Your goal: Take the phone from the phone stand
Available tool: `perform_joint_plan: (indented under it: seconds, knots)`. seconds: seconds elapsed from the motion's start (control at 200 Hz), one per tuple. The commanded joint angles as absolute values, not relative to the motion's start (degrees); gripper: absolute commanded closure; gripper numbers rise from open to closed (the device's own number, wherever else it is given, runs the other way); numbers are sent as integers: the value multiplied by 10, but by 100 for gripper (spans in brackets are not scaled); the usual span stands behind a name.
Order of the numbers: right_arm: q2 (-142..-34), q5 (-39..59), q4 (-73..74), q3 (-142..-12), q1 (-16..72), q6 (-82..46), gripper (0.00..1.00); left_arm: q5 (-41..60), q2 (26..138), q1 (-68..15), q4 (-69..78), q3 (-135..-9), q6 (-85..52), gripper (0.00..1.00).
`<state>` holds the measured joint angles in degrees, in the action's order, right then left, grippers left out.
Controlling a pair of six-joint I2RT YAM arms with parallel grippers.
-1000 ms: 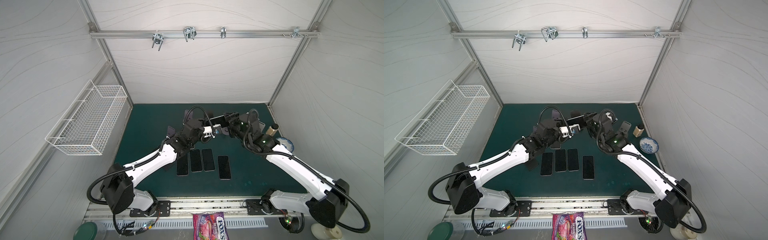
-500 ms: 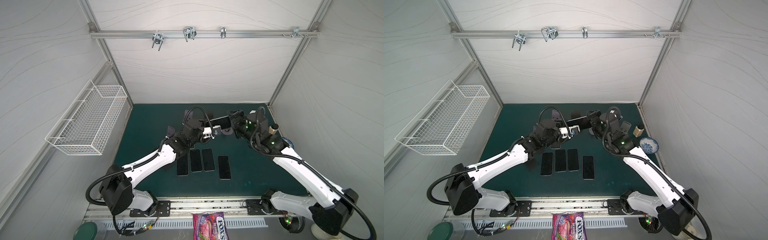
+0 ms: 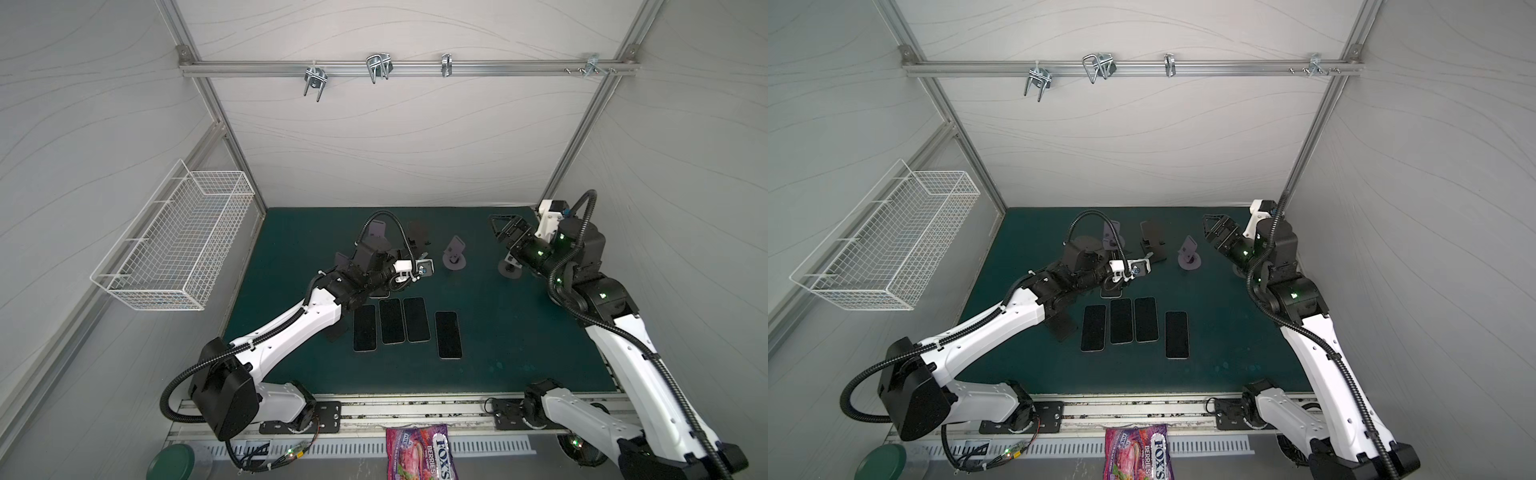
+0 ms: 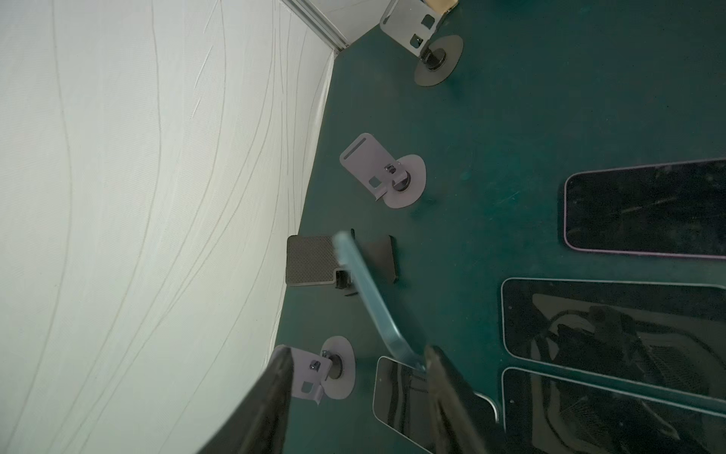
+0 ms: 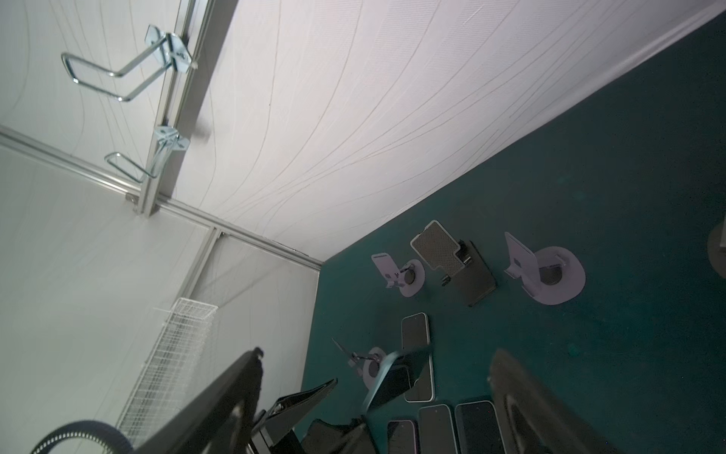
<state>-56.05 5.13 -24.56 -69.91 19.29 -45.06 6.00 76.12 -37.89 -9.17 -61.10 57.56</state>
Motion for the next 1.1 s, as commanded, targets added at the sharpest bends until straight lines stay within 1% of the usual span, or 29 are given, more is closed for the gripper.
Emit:
perform_joint_plan:
  seconds: [0.0, 0.27, 0.71, 0.985, 1.04, 1.095]
  knots:
    - [-572, 94, -288, -699, 187, -382, 8, 108, 763, -365, -93, -633, 591, 49]
    - [-592, 107, -261, -677, 186, -403, 9, 106, 765, -360, -79, -628, 563, 49]
    - [-607, 130, -272, -652, 186, -435, 11, 108, 760, -358, -70, -628, 545, 49]
    - [-628, 133, -289, -646, 187, -448, 14, 113, 762, -357, -65, -628, 529, 49]
    - [-636, 133, -298, -646, 188, -449, 15, 111, 763, -357, -61, -626, 519, 48]
    - [-643, 130, -303, -645, 190, -449, 15, 107, 765, -357, -59, -624, 501, 45]
